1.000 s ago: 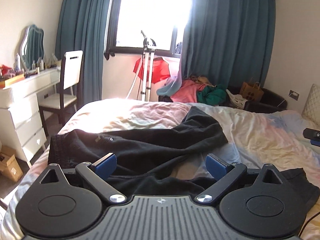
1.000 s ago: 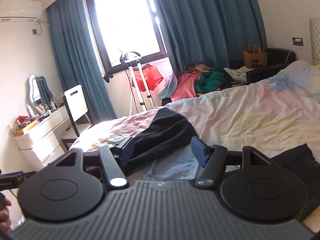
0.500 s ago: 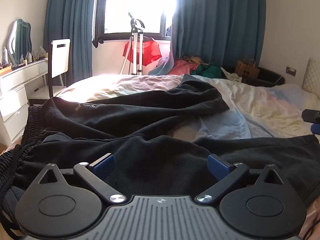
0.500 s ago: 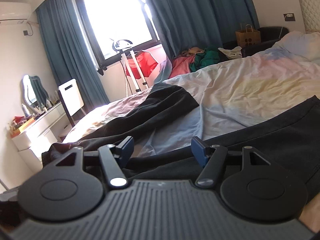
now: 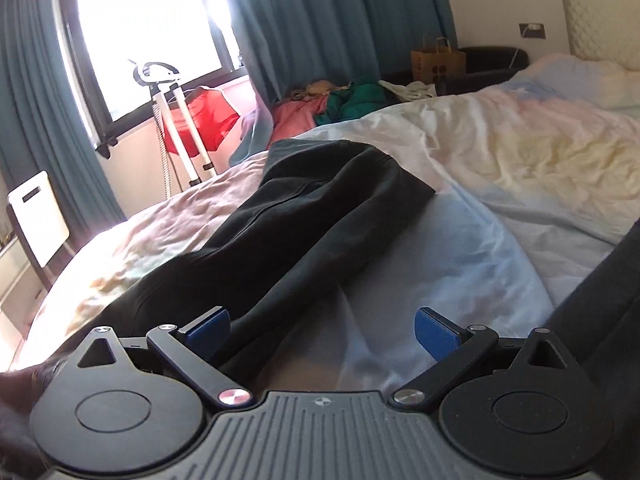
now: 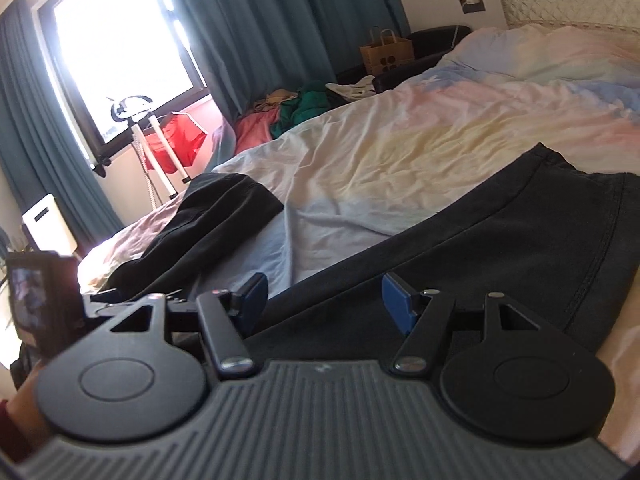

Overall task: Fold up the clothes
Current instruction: 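Move both open grippers over the folded sweatpants, then grasp a pant edge with the left gripper while the right gripper grasps a pant leg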

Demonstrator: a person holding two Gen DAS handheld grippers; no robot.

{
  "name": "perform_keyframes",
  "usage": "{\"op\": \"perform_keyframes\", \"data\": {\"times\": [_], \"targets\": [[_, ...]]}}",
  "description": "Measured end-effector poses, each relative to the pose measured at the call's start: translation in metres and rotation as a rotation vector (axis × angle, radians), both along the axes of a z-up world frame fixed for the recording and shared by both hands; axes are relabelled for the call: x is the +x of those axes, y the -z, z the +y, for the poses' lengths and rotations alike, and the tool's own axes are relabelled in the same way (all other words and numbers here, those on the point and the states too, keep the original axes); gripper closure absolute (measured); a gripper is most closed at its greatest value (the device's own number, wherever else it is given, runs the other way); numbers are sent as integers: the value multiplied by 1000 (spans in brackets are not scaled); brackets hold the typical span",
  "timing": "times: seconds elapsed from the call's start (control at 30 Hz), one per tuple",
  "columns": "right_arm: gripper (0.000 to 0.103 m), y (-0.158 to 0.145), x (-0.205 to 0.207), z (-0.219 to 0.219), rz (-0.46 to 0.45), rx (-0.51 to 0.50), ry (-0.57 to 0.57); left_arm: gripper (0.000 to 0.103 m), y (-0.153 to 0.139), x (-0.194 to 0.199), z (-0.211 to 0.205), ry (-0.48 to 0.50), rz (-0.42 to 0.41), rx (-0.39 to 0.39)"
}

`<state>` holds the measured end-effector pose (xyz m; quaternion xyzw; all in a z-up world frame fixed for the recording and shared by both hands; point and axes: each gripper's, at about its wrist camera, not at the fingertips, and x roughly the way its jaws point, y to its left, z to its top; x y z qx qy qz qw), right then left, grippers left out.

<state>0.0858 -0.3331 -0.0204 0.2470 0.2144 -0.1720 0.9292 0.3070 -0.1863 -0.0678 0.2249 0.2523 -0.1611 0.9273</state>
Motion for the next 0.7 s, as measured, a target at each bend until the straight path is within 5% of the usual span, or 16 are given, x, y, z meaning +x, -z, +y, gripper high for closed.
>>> {"op": "perform_keyframes", "data": {"times": [0.23, 0.43, 0.5, 0.53, 0.57, 0.7], "targets": [[37, 26, 24, -27, 18, 16, 137, 7, 53, 91, -116, 67, -82, 226], [37, 44, 47, -39, 33, 13, 164, 13, 73, 155, -162, 13, -119, 263], [37, 49, 53, -42, 47, 27, 161, 38, 70, 173, -165, 19, -90, 244], [37, 51, 55, -43, 47, 29, 162, 71, 65, 175, -162, 16, -83, 229], [37, 52, 56, -43, 49, 28, 161, 89, 60, 178, -159, 12, -76, 213], [37, 53, 55, -41, 49, 33, 150, 96, 11, 161, -126, 10, -91, 24]]}}
